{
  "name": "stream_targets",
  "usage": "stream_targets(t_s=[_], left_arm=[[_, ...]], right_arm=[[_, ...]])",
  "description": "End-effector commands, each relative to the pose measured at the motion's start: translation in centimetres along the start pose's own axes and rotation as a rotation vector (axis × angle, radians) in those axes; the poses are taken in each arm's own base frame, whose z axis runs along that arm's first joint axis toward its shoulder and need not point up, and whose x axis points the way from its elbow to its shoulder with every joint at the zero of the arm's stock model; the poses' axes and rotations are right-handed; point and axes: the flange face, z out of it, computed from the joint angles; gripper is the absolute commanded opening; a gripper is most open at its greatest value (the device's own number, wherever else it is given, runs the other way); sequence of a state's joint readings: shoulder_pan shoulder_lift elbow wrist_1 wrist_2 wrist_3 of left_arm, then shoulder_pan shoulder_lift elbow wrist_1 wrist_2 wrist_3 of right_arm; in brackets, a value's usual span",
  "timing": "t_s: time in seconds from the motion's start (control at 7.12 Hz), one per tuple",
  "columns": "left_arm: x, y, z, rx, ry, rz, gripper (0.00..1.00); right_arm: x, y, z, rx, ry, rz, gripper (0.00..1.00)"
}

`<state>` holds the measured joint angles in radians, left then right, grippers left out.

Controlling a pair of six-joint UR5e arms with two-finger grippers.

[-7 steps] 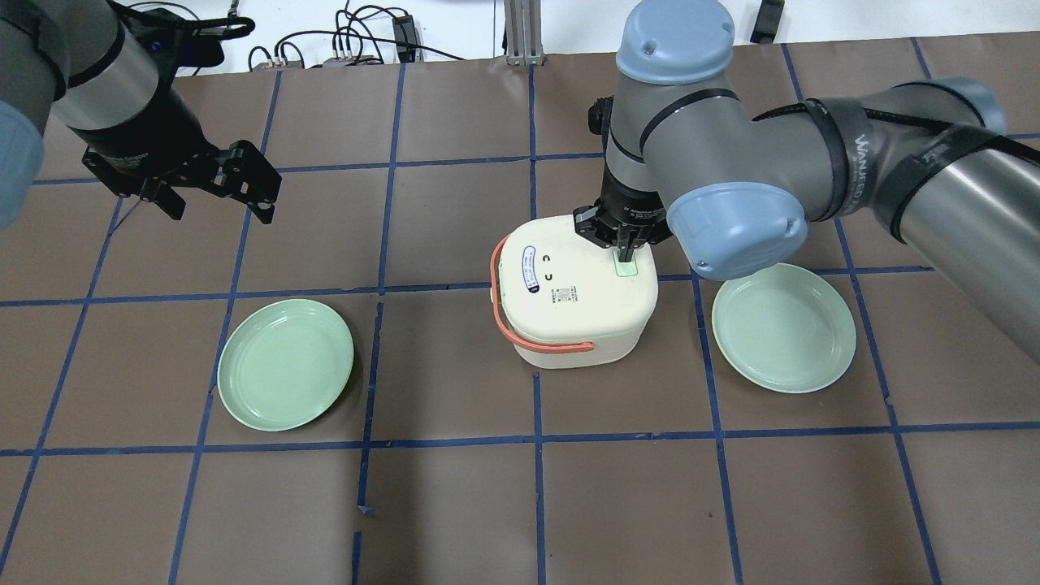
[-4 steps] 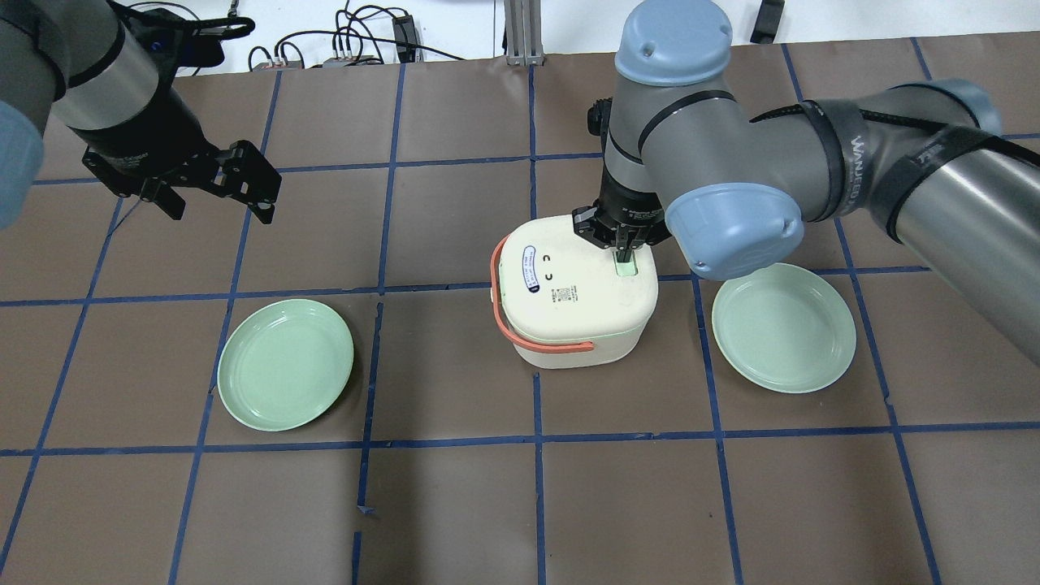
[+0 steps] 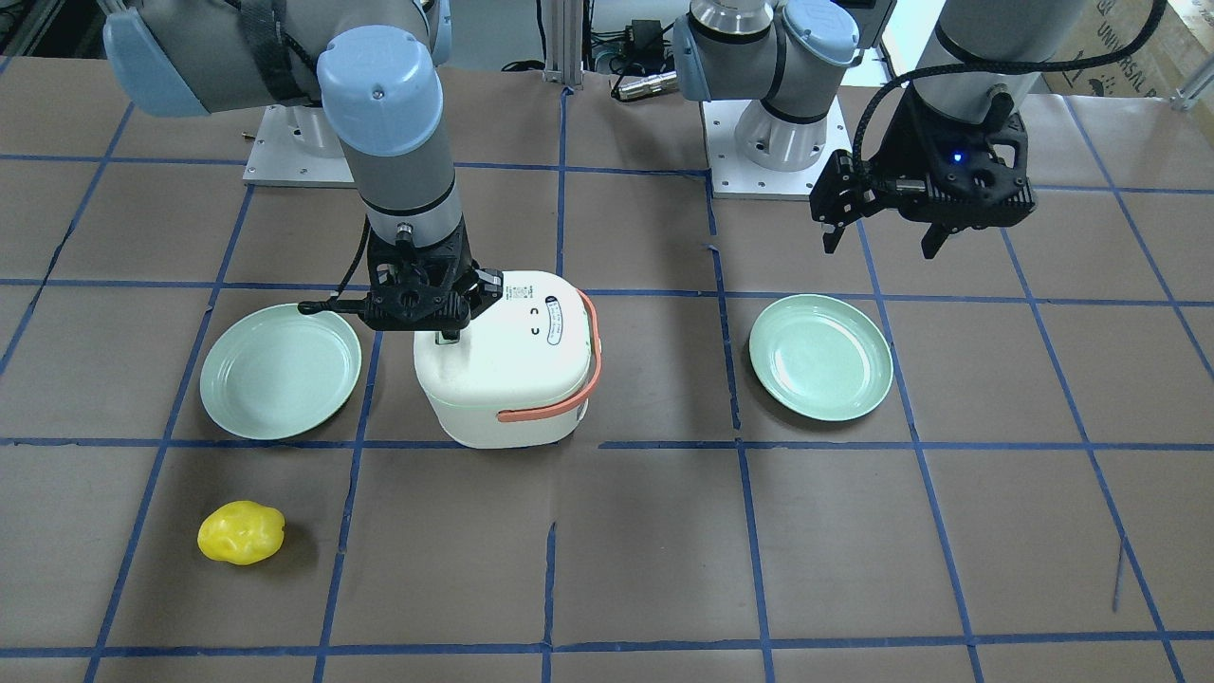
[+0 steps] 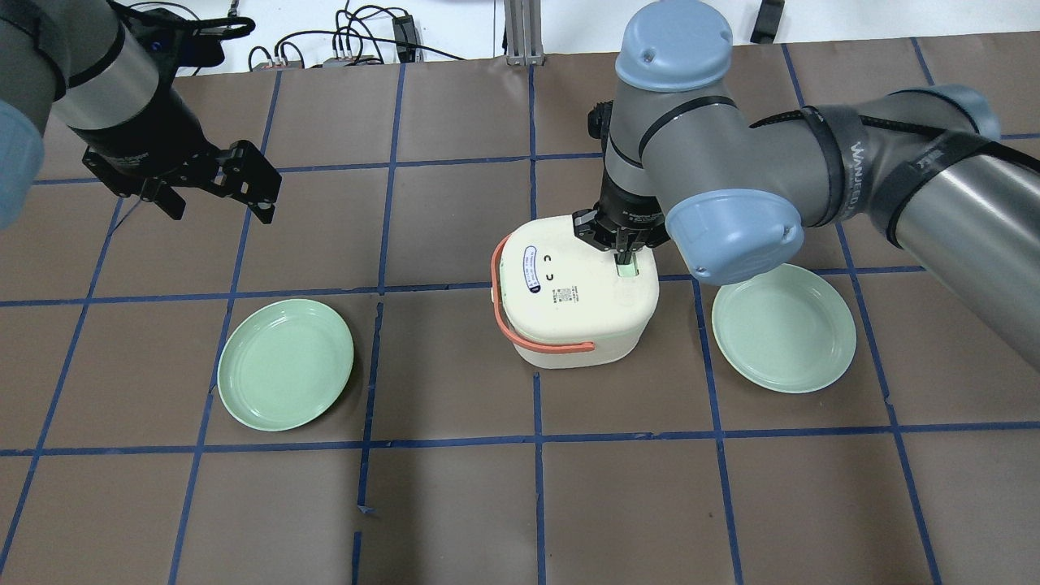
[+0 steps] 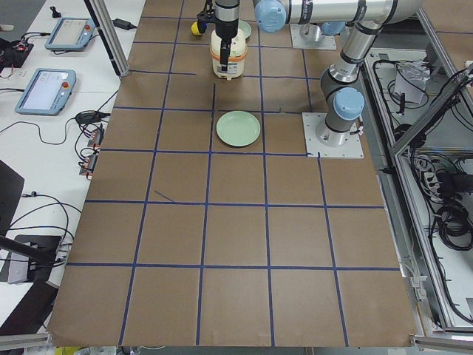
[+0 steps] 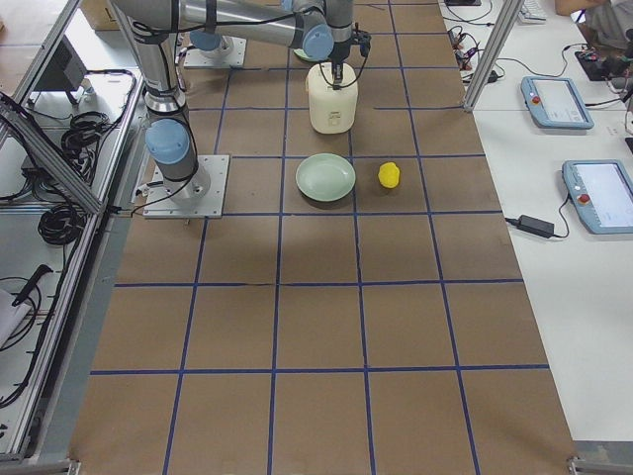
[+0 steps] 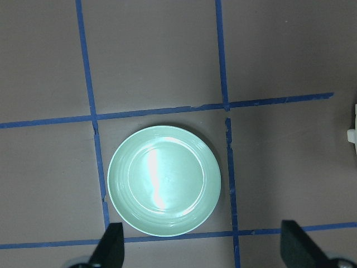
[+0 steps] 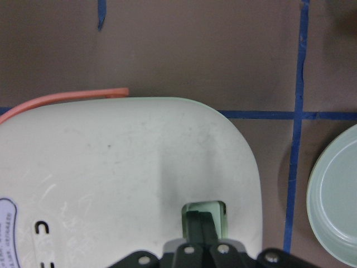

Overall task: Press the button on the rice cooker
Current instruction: 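Press down on the green button with the right gripper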

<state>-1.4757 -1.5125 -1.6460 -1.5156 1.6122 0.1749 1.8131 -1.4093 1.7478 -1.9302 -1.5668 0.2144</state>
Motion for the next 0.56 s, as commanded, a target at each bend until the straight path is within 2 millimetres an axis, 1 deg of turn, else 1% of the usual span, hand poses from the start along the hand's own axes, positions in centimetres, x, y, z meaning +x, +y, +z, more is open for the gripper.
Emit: stream_targets(t_s=[0.0,0.42], left_arm=[[0.0,0.0,0.0,0.0,0.0,0.0,1.0],[0.0,0.0,0.0,0.0,0.0,0.0,1.0]], right_arm=[[0.0,0.0,-0.1,0.004,0.0,0.003,0.05],[-0.1,0.0,-1.5,0.019,-0.008,-0.003,0.09]])
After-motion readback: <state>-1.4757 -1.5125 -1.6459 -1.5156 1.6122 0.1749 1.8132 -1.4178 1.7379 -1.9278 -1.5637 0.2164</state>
